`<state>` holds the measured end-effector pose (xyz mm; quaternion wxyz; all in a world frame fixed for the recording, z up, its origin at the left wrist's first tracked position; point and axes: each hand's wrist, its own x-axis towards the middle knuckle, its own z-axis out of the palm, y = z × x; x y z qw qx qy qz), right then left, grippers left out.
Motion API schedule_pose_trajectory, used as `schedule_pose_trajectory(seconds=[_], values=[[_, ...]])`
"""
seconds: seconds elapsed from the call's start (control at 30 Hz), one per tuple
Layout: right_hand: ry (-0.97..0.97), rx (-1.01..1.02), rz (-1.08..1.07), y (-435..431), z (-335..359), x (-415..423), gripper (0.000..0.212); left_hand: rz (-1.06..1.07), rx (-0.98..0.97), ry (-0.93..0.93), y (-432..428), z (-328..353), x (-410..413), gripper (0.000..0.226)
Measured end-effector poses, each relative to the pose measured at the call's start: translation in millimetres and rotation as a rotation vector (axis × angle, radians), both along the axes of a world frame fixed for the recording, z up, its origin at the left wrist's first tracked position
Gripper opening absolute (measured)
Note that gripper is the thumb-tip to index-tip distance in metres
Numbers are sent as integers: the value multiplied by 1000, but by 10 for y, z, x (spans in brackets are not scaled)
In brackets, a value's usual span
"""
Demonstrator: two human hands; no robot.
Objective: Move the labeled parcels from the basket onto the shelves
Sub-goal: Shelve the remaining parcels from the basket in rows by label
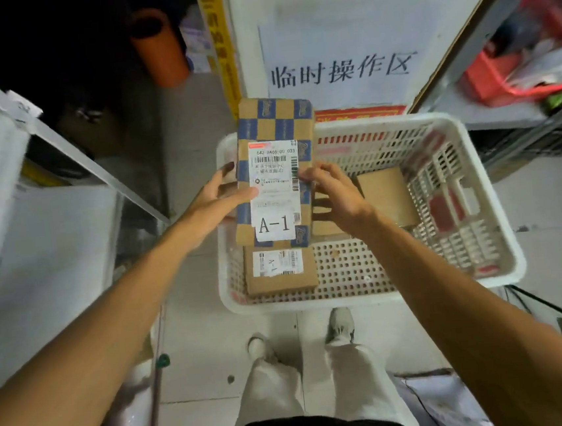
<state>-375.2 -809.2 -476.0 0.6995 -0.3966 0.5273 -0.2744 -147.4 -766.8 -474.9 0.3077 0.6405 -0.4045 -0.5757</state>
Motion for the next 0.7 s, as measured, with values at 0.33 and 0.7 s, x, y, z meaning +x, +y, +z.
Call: schedule_pose_trajectory(seconds=[0.33, 0.7], values=[[-103, -314, 237, -473, 1494, 767, 40, 183, -259, 103, 156, 1334, 786, 87], [-471, -504, 727, -119, 2435, 2153, 41, 691, -598, -164, 1349, 2450, 1136, 81]])
